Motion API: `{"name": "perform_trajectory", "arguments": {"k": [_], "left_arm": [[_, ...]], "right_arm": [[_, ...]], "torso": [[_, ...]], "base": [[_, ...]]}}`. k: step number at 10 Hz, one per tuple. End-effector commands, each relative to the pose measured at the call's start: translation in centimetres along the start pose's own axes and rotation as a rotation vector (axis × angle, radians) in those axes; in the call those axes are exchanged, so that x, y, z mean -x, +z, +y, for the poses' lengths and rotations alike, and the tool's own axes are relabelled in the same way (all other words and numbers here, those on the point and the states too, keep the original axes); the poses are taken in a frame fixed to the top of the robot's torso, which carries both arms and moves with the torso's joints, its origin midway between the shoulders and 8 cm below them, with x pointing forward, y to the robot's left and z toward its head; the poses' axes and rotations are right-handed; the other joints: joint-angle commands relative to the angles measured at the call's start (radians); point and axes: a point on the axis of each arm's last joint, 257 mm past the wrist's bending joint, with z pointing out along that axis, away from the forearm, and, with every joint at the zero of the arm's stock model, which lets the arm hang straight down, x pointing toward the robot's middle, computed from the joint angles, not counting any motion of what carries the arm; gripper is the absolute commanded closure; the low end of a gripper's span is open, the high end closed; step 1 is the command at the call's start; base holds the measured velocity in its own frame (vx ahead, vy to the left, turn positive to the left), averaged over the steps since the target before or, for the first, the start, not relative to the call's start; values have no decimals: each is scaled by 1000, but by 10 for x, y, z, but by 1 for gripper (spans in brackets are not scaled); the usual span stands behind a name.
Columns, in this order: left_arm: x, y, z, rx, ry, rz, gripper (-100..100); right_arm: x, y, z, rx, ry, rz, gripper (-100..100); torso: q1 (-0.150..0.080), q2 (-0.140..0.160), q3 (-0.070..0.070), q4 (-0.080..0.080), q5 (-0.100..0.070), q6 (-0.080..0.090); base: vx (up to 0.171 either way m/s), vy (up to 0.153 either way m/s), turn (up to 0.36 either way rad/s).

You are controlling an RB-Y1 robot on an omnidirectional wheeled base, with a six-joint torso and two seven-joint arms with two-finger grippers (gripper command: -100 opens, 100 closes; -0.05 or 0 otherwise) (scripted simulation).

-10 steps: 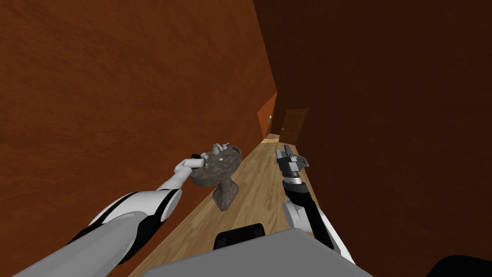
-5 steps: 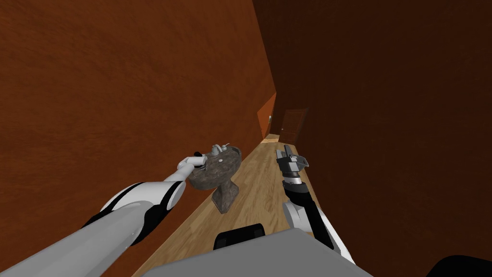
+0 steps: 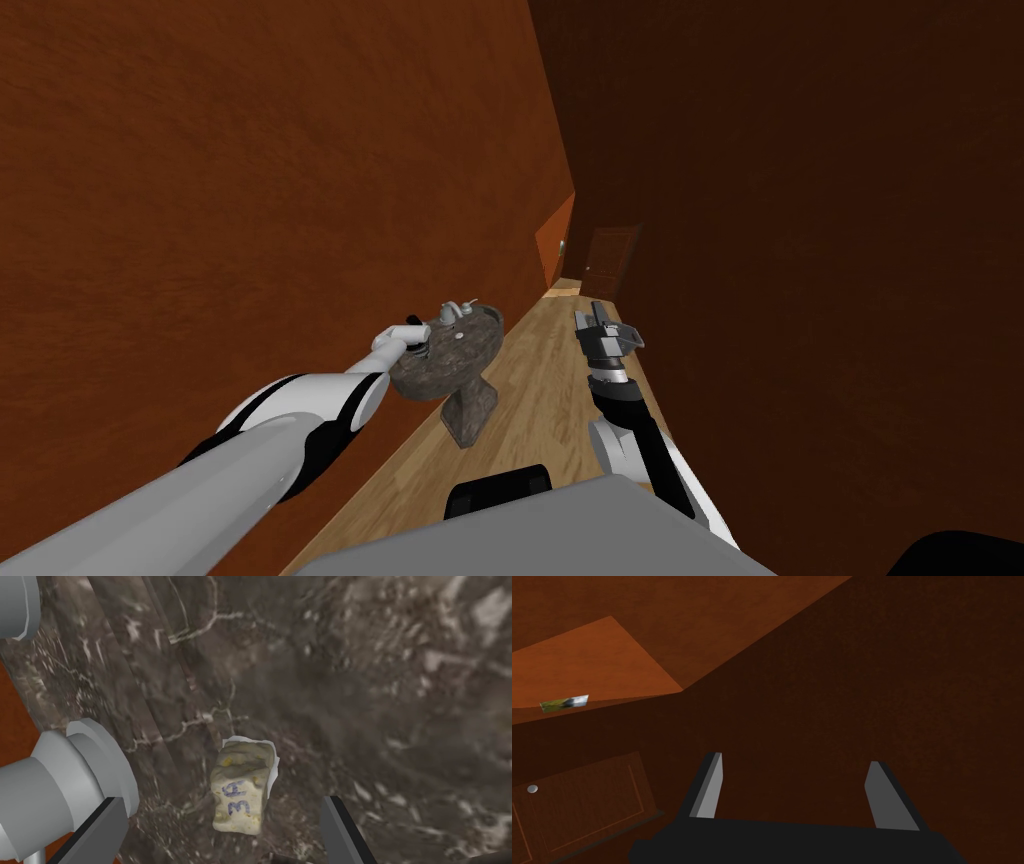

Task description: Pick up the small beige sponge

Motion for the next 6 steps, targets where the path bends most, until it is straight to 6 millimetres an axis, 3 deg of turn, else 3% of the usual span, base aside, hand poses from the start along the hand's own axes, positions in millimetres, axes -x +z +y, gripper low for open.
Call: {"name": "perform_trajectory", "arguments": {"k": [1,3,4,5,6], "left_arm": [[2,2,7,20,-2,-8,-100],[3,3,9,24,-2,-10,-100],[3,3,10,26,-3,-10,0],[8,5,13,34,-1,7,-100],[8,5,13,34,21,7,-100]], "right_arm": [[0,0,0,0,0,0,0],[0,0,0,0,0,0,0],[0,0,0,0,0,0,0],[0,0,0,0,0,0,0],[0,0,0,0,0,0,0]], "torso": [[0,0,0,0,0,0],[1,0,0,0,0,0],[0,1,1,0,0,0],[-1,2,1,0,0,0],[-5,-1,0,0,-1,-1]], "base": [[24,28,-1],[25,27,0],[0,0,0],[63,-80,186],[81,-93,133]]}}
